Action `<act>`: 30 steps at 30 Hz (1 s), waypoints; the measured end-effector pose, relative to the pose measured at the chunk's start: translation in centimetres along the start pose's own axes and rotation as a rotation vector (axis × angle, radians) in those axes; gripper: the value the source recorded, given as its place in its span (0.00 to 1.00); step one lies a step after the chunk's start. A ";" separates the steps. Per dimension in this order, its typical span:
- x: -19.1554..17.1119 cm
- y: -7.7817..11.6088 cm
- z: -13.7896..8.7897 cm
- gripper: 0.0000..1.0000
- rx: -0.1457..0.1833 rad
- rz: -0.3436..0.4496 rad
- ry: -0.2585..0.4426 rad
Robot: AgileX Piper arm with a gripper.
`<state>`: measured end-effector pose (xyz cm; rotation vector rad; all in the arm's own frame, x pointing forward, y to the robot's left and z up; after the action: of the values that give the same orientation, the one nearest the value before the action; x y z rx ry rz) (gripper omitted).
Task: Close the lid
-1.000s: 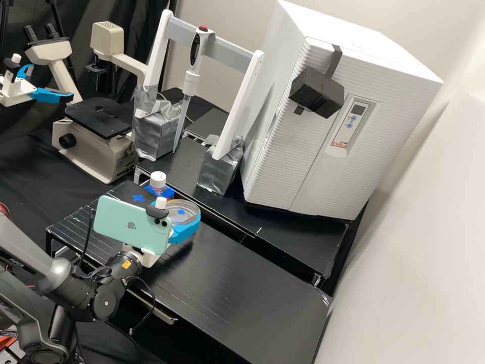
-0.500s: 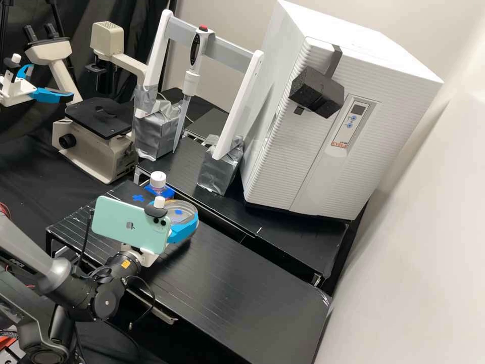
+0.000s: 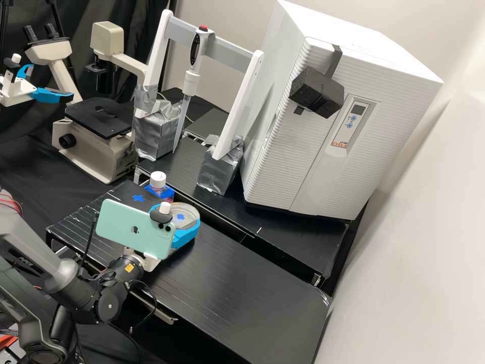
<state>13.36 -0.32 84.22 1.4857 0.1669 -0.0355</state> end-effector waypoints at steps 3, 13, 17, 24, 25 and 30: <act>0.0 0.0 0.0 1.00 0.000 0.000 0.000; -0.4 0.2 -0.5 1.00 -0.063 0.022 -0.011; -0.5 0.3 -1.8 1.00 -0.124 0.042 0.041; -1.0 1.0 -5.0 1.00 -0.161 0.194 0.195; -1.1 1.1 -5.3 1.00 -0.156 0.215 0.212; -1.4 1.4 -6.4 1.00 -0.128 0.279 0.288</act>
<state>11.54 6.08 85.33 1.3692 0.1891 0.4093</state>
